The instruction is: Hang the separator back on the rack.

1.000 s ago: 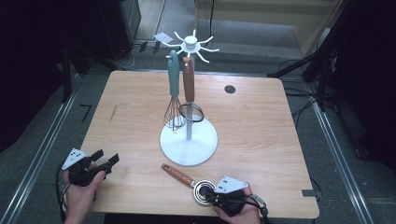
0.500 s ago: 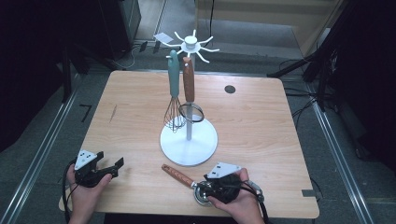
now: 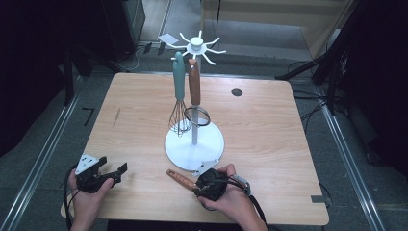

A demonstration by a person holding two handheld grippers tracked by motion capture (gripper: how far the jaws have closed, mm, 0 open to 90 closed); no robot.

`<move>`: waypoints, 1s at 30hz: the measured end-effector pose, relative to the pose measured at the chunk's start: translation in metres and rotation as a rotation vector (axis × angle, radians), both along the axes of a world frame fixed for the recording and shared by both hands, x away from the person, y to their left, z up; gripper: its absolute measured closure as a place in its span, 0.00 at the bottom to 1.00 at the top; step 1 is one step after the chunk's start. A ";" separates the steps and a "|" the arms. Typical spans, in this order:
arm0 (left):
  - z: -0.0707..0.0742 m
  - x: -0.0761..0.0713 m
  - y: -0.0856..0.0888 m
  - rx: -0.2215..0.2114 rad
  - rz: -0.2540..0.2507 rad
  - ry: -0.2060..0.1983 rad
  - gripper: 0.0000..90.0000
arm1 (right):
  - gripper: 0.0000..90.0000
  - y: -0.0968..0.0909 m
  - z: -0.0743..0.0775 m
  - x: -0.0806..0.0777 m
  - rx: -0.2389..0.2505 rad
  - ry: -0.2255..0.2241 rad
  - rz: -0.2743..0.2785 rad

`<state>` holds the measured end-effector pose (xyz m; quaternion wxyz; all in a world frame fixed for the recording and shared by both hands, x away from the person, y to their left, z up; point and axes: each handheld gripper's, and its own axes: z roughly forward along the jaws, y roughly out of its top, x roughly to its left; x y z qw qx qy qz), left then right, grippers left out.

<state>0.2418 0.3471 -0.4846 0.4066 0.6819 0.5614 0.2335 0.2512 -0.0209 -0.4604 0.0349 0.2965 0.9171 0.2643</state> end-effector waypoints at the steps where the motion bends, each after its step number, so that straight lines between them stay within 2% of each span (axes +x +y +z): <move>1: 0.000 0.000 0.000 0.001 0.001 0.001 0.14 | 0.72 0.002 0.000 0.000 -0.009 0.004 0.005; 3: 0.000 0.000 0.000 0.000 0.000 0.001 0.14 | 0.74 0.006 -0.001 0.001 -0.042 0.019 0.018; 9: 0.000 0.000 0.000 0.001 -0.001 0.004 0.15 | 0.76 0.015 -0.005 0.001 -0.129 0.028 0.020; 13: 0.000 0.000 0.000 0.000 -0.001 0.006 0.15 | 0.78 0.019 -0.004 0.001 -0.157 0.036 0.011; 16: 0.000 0.000 0.000 0.002 -0.002 0.007 0.15 | 0.79 0.022 -0.003 0.000 -0.193 0.017 0.029; 21: 0.000 0.000 0.000 0.001 -0.001 0.006 0.15 | 0.80 0.021 -0.003 -0.002 -0.188 -0.002 0.046; 25: 0.000 0.001 0.000 0.004 -0.004 0.006 0.15 | 0.80 0.019 -0.003 -0.005 -0.196 -0.039 0.044; 28: 0.000 0.001 0.000 0.000 -0.001 0.006 0.15 | 0.80 0.013 -0.002 -0.005 -0.151 -0.042 0.032; 29: 0.000 0.001 0.001 0.000 -0.001 0.006 0.15 | 0.80 0.010 -0.002 -0.005 -0.146 -0.030 0.030; 30: 0.000 0.001 0.001 0.000 -0.001 0.006 0.15 | 0.80 0.008 -0.001 -0.006 -0.145 -0.050 0.028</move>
